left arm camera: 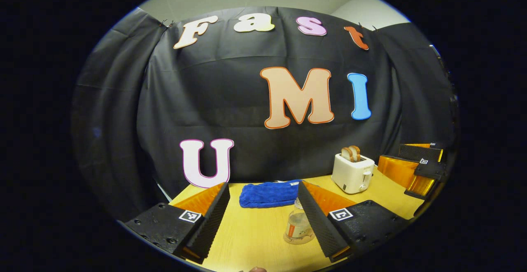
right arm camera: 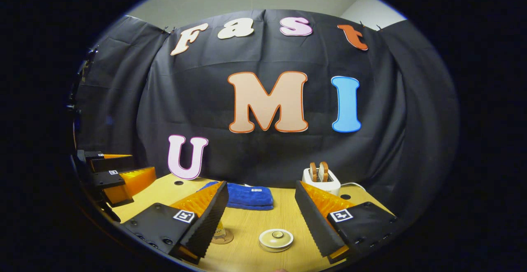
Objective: Open the teacup lid with one hand, grasp the water bottle and pour water into the teacup with the other hand; after pouring, place the water bottle on the coaster and then close the teacup lid.
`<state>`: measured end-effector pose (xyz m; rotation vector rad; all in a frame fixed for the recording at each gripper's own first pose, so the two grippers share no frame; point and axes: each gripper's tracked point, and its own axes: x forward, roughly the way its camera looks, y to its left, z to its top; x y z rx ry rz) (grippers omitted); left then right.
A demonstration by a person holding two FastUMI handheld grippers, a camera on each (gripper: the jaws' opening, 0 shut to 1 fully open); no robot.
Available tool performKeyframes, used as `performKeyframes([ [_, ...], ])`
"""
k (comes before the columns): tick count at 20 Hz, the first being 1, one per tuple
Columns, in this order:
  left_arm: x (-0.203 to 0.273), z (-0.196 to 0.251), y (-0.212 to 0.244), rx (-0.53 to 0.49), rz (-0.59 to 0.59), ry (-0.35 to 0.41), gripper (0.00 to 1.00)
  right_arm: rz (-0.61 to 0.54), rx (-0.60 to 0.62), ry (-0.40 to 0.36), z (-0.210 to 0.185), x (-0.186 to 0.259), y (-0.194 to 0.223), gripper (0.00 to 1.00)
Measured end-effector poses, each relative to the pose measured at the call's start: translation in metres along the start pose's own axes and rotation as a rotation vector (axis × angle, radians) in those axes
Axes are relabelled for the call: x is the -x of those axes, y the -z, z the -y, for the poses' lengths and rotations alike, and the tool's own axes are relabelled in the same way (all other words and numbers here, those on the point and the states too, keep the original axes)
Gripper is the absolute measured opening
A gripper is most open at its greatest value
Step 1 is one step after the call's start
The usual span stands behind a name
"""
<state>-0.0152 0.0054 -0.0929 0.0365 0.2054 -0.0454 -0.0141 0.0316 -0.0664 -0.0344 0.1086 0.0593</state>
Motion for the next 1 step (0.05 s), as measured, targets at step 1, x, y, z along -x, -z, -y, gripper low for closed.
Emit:
performKeyframes([
  [1, -0.0009, -0.0005, 0.0012, 0.004, -0.001, 0.003, 0.96, 0.008, -0.003, -0.001, -0.0015, 0.0006, -0.0035, 1.00],
])
